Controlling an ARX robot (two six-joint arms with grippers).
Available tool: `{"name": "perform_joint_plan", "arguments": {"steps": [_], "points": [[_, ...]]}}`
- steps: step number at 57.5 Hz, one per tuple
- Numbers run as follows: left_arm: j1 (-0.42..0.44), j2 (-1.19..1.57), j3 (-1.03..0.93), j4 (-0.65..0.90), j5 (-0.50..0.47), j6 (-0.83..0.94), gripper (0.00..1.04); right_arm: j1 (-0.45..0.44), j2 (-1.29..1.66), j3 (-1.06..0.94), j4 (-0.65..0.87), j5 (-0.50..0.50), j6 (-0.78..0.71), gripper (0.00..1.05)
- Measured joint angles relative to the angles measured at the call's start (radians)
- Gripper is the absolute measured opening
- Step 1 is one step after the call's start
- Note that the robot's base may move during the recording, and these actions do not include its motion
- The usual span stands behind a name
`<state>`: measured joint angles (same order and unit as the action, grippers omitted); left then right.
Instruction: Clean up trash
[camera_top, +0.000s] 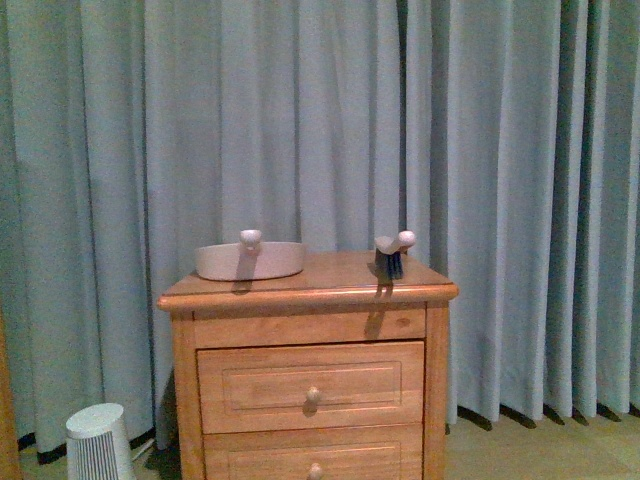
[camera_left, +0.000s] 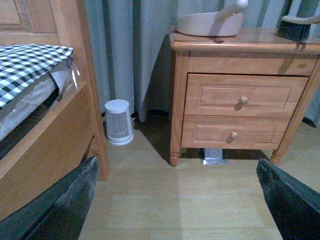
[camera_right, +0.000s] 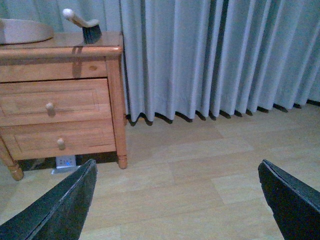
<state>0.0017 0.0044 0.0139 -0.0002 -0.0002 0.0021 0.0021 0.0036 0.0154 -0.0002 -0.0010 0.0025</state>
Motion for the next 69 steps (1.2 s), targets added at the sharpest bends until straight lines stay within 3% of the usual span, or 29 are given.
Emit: {"name": "perform_joint_plan", "arguments": {"steps": [69], "points": [[0.0, 0.0, 0.0, 0.0, 0.0, 0.0, 0.97, 0.0, 0.0, 0.0, 0.0, 0.0, 0.0, 0.97]]}}
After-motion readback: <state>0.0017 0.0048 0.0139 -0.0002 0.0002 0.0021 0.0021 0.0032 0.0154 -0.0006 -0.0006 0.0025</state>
